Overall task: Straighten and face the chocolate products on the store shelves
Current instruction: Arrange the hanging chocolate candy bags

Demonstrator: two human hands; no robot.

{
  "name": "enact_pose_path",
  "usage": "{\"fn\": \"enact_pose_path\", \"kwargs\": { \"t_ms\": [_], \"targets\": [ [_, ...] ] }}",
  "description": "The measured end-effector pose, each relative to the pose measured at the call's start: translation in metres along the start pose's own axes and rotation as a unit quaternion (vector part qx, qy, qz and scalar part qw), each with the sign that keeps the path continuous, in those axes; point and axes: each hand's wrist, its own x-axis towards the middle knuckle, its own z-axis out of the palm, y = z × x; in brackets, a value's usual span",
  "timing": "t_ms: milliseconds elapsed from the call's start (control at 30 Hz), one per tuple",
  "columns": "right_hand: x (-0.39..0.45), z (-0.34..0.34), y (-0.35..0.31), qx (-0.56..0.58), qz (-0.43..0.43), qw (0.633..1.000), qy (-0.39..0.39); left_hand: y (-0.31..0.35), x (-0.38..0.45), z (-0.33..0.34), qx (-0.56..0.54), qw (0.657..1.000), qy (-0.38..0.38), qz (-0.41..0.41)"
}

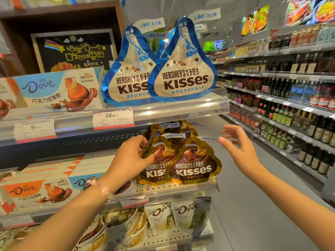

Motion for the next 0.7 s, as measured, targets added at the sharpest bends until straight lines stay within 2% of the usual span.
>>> {"fn": "enact_pose_path", "kwargs": {
  "t_ms": [100,200,367,567,700],
  "targets": [
    [-0.003,-0.007,-0.025,-0.019,-0.084,0.996,0.003,0.016,-0.016,-0.017,-0.006,0.999,-0.029,0.033],
    [0.001,-0.007,-0.056,-0.023,-0.152,0.988,-0.006,0.037,-0.021,-0.038,-0.081,0.994,-0.034,0.068],
    [0.027,0.004,-0.101,-0.05,-0.249,0.967,0.009,0.068,-0.002,-0.075,-0.123,0.984,0.025,0.126],
    [0.086,0.021,-0.136,-0.153,-0.278,0.948,0.026,0.078,0.049,-0.107,0.007,0.97,0.173,0.172],
    [0.116,0.029,-0.144,-0.252,-0.269,0.928,0.052,0.069,0.08,-0.123,0.125,0.946,0.253,0.16]
  ]
}}
